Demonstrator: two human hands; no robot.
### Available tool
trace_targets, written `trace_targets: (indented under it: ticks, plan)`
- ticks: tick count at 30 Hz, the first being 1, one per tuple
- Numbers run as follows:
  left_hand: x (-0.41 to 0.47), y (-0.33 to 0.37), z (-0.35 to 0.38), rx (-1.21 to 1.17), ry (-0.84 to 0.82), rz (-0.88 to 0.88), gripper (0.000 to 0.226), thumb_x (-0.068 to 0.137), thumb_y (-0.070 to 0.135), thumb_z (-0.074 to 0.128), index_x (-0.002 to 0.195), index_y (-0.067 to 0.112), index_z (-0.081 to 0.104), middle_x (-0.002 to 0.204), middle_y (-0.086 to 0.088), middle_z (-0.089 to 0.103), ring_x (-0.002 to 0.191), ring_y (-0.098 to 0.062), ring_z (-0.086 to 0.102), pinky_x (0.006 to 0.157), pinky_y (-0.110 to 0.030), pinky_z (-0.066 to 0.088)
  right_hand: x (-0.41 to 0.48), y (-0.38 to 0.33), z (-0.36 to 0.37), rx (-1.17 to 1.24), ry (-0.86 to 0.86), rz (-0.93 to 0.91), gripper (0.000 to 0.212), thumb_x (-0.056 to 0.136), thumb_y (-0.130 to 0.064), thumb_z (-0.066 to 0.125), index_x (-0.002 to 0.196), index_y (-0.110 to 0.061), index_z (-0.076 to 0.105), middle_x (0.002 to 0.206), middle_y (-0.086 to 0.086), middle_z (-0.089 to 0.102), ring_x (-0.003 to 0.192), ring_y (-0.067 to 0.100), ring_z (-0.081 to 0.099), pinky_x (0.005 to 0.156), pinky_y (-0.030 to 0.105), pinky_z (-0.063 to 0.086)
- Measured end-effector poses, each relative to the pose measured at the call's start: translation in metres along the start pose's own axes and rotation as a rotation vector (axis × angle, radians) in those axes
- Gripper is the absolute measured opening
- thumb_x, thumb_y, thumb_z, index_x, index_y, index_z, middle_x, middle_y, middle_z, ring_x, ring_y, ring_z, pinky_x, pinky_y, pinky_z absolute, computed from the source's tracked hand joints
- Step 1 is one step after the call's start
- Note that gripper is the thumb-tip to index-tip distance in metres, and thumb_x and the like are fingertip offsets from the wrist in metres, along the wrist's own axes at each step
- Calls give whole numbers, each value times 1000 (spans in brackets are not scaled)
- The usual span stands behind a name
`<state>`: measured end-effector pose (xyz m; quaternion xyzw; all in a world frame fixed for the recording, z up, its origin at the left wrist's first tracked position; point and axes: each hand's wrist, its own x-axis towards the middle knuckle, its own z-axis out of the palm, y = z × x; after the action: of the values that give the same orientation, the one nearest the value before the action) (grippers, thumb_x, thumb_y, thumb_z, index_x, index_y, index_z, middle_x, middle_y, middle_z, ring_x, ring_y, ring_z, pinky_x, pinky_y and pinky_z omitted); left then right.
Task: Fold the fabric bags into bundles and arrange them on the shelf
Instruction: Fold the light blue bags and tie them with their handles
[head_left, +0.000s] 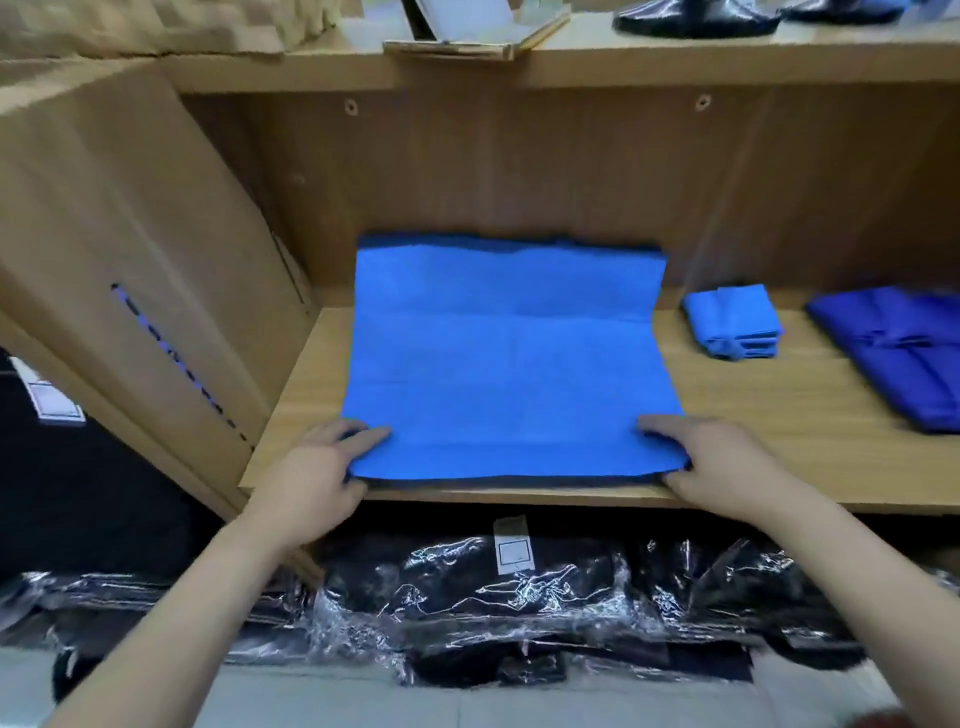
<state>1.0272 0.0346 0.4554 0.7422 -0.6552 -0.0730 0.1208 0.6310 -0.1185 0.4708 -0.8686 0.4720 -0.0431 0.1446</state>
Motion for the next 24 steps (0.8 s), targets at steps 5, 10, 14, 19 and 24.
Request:
trace_targets:
  ticks: [5,10,14,19,24]
  plan:
    - [6,-22,-1,-198,24,10,41,78,-7,70,107,21,76,110,29,54,115,-17,52,94,-14,30,0,3,-10,-66,-106,-37,45,83,-37,70,127,-39,61,143,-21,47,131,7,48,106,30,40]
    - [9,-18,-4,-472,113,-212,17,81,14,77,78,31,73,95,20,66,102,-11,57,94,-24,39,9,21,-7,199,-13,88,29,83,-49,67,97,-26,78,106,-14,72,99,11,67,87,30,49]
    - [10,-9,-4,-632,160,-387,14,88,26,71,75,30,72,72,5,69,71,-6,56,63,-19,39,10,22,4,403,171,232,62,71,-70,56,75,-10,71,64,13,64,58,14,51,61,35,43]
    - [7,-3,7,-475,277,-498,14,79,30,78,89,21,73,83,0,69,81,-22,62,72,-27,43,10,6,18,566,347,279,26,87,-24,71,68,-12,58,62,8,54,60,22,46,57,31,32]
    - [4,13,5,-316,322,-527,31,79,18,78,107,23,65,79,-1,64,77,-29,60,70,-31,40,10,-3,34,454,419,235,20,83,-11,72,77,-13,53,79,3,54,75,24,48,66,32,30]
